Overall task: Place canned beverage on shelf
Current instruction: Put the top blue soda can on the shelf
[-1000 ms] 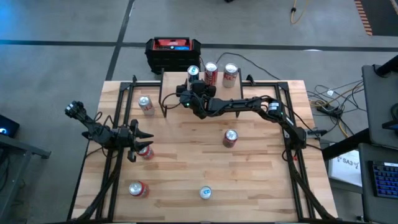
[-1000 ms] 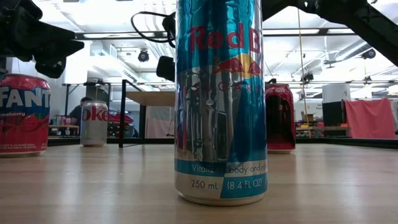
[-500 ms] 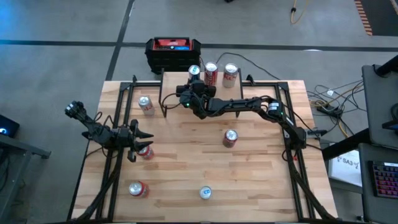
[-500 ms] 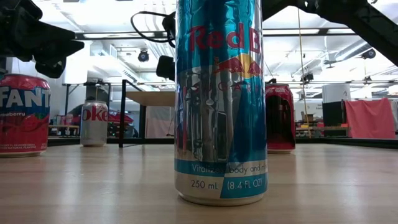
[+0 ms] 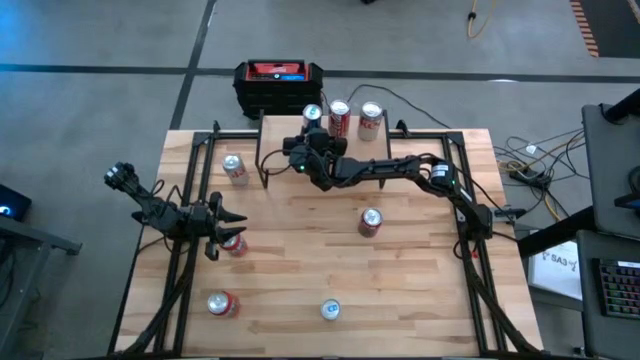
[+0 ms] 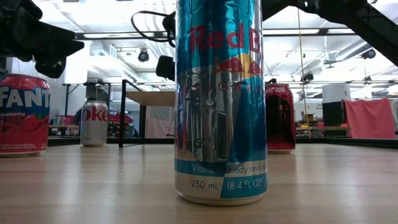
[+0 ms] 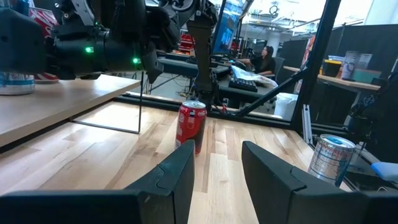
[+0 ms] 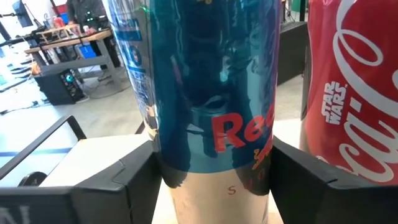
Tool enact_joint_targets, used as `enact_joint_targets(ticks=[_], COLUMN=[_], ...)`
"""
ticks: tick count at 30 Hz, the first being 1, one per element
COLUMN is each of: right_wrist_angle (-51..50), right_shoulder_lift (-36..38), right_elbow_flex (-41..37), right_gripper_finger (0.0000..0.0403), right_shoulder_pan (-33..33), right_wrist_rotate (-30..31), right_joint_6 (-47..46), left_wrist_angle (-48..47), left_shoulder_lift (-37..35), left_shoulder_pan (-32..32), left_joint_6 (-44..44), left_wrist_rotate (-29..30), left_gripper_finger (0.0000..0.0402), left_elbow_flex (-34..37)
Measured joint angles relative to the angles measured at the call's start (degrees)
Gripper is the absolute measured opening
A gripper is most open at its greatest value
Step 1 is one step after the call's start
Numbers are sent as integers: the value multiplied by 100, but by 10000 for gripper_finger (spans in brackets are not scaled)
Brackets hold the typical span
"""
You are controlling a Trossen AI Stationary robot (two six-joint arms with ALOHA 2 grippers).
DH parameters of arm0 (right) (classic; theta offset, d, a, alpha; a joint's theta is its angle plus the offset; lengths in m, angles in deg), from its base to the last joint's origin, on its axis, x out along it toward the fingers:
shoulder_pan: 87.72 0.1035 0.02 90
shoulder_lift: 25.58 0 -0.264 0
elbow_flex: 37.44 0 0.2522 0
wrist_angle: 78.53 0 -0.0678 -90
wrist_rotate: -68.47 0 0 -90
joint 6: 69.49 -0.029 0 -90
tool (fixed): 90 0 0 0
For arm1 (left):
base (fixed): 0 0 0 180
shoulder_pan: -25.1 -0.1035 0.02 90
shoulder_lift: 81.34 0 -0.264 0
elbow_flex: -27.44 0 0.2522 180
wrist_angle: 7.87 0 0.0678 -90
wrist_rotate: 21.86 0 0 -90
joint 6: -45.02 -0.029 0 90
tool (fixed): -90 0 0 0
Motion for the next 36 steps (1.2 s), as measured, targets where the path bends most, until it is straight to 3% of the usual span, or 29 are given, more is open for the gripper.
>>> enact_joint_targets(ticks=[36], right_wrist_angle=[180], right_shoulder_lift=[0], right_elbow_flex=[17], right_gripper_finger=[233], right_shoulder_pan=[-196], right_wrist_rotate=[-13], right_joint_6=[10], left_wrist_angle=[0], left_shoulder_lift=[0], left_shoulder_pan=[0], left_joint_6=[-1], left_wrist_rotate=[0], left_gripper_finger=[118], left_elbow_flex=[0])
